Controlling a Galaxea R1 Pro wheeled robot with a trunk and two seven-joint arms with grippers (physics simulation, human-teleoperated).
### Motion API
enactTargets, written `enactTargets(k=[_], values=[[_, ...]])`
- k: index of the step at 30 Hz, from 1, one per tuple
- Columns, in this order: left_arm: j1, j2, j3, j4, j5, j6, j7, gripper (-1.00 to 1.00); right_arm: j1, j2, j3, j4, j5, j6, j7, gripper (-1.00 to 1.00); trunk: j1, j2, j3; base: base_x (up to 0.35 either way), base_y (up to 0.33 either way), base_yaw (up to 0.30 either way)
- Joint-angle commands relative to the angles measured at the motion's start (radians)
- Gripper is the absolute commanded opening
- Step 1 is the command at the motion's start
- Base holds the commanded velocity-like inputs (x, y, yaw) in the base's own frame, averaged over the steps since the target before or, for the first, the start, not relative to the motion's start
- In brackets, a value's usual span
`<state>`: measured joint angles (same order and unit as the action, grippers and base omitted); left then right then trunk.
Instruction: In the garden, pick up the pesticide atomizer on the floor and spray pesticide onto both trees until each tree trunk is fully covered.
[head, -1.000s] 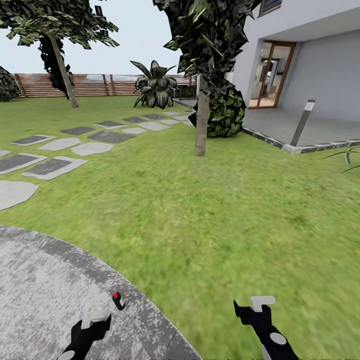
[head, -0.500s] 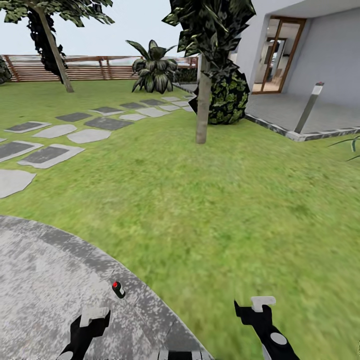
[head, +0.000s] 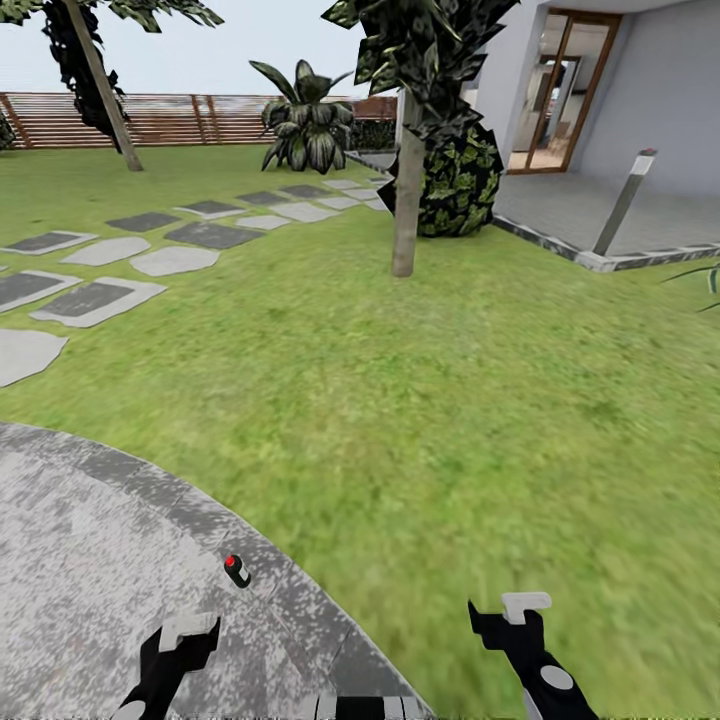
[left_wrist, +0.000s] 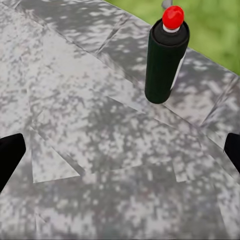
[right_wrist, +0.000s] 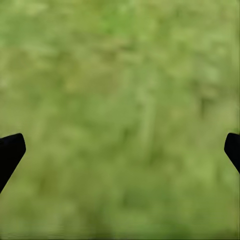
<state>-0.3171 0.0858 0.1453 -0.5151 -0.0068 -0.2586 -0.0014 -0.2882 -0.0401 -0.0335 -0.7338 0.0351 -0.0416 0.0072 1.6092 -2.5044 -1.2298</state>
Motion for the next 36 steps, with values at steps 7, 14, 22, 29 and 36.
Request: enactTargets(k=[7,14,22,29,36], values=[[-0.003,0.0,0.002,0.011,-0.004,-0.108,-0.001,1.0,0.0,0.0,-0.002,0.002,0.005,-0.003,0.001,1.0,0.001,-0.001,-0.009,0.0,0.0,0.0],[-0.003,-0.001,0.002,0.005,-0.003,-0.109,-0.001,1.0,0.0,-0.001,-0.003,0.003,0.005,-0.003,0.001,1.0,0.001,-0.001,-0.009,0.076,0.0,0.0],[-0.004,0.0,0.002,0.004,-0.002,-0.108,0.0,1.0,0.0,-0.001,-0.001,0.001,0.003,-0.002,0.002,1.0,0.001,-0.001,-0.009,0.097,0.0,0.0],[-0.004,-0.001,0.003,0.003,-0.002,-0.108,0.0,1.0,0.0,-0.001,0.002,0.001,0.002,-0.001,0.003,1.0,0.001,-0.001,-0.009,0.16,-0.032,0.034],[-0.004,-0.001,0.002,0.003,-0.002,-0.108,0.0,1.0,0.0,-0.001,0.002,-0.001,0.001,-0.001,0.003,1.0,0.001,-0.001,-0.01,0.016,-0.007,0.094]])
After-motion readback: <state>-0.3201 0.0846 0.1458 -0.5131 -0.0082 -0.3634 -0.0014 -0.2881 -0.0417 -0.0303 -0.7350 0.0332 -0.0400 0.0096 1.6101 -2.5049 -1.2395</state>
